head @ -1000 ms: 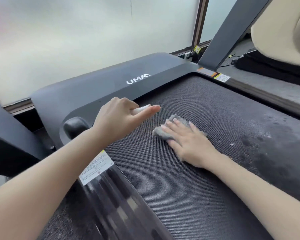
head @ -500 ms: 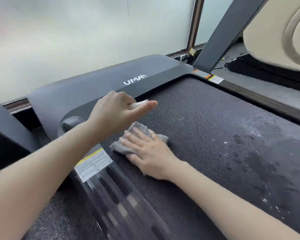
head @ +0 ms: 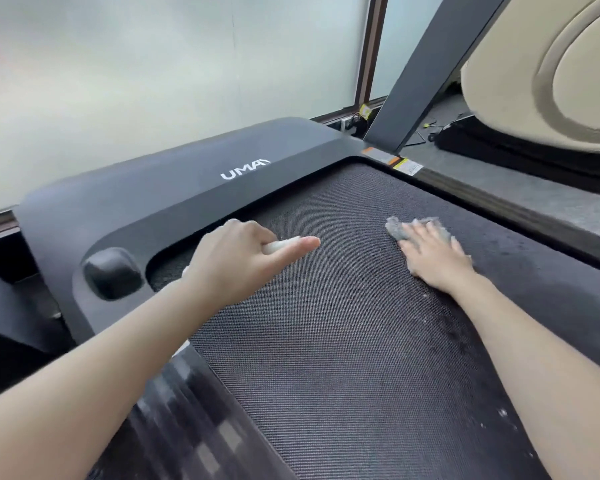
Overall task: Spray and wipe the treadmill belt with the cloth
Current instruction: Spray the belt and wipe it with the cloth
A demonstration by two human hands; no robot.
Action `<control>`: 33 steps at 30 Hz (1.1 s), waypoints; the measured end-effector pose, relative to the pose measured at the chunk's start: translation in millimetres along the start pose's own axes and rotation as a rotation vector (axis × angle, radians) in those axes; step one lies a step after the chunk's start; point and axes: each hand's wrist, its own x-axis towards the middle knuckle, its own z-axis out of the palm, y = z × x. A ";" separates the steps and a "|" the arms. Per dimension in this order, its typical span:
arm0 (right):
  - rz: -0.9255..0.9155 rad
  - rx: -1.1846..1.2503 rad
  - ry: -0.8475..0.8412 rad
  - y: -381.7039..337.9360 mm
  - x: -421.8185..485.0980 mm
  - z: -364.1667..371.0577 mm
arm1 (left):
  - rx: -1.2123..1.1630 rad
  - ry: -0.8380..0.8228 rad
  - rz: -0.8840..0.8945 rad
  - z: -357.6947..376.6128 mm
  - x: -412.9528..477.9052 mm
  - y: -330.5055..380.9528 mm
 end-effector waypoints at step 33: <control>0.025 0.049 0.011 1.2 15.8 3.9 | -0.007 -0.078 -0.069 22.4 35.5 28.7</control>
